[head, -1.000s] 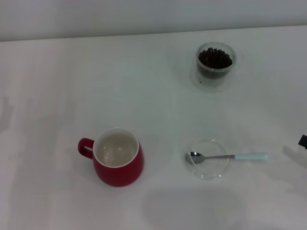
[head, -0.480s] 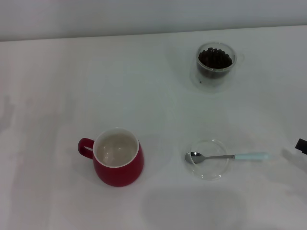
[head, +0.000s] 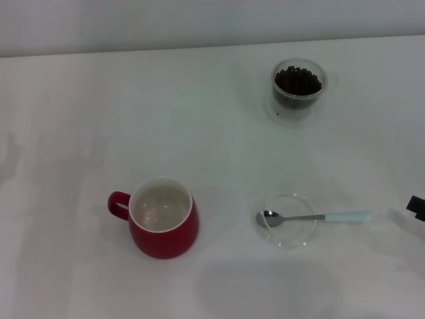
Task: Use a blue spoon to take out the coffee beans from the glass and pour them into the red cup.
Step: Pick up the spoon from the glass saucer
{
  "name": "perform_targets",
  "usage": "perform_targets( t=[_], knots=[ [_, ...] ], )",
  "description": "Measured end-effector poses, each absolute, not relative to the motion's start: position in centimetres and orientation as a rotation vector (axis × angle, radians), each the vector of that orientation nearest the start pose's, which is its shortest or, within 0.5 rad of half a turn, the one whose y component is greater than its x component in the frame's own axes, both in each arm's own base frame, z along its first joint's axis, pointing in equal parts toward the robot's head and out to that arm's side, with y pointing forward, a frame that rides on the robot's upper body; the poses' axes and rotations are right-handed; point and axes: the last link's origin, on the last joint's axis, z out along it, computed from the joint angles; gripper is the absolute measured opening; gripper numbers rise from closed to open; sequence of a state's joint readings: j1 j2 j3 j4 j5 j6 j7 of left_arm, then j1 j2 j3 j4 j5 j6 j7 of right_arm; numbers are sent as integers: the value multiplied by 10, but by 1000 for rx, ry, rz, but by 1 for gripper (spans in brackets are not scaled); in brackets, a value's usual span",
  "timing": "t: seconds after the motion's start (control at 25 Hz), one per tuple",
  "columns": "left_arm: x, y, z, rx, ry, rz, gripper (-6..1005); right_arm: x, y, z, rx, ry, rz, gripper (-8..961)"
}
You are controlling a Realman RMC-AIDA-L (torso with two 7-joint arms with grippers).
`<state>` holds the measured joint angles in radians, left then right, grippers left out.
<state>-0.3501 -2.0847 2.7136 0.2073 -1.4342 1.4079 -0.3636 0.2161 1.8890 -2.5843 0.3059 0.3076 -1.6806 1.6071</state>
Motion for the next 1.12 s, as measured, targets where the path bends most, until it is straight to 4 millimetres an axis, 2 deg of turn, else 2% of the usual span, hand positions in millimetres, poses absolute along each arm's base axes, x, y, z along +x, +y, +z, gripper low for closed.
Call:
perform_targets(
  t=[0.64, 1.12],
  knots=[
    [-337, 290, 2, -1301, -727, -1011, 892, 400, 186, 30, -1956, 1796, 968, 863],
    [-336, 291, 1, -1303, -726, -1014, 892, 393, 192, 20, -1996, 1801, 975, 862]
  ],
)
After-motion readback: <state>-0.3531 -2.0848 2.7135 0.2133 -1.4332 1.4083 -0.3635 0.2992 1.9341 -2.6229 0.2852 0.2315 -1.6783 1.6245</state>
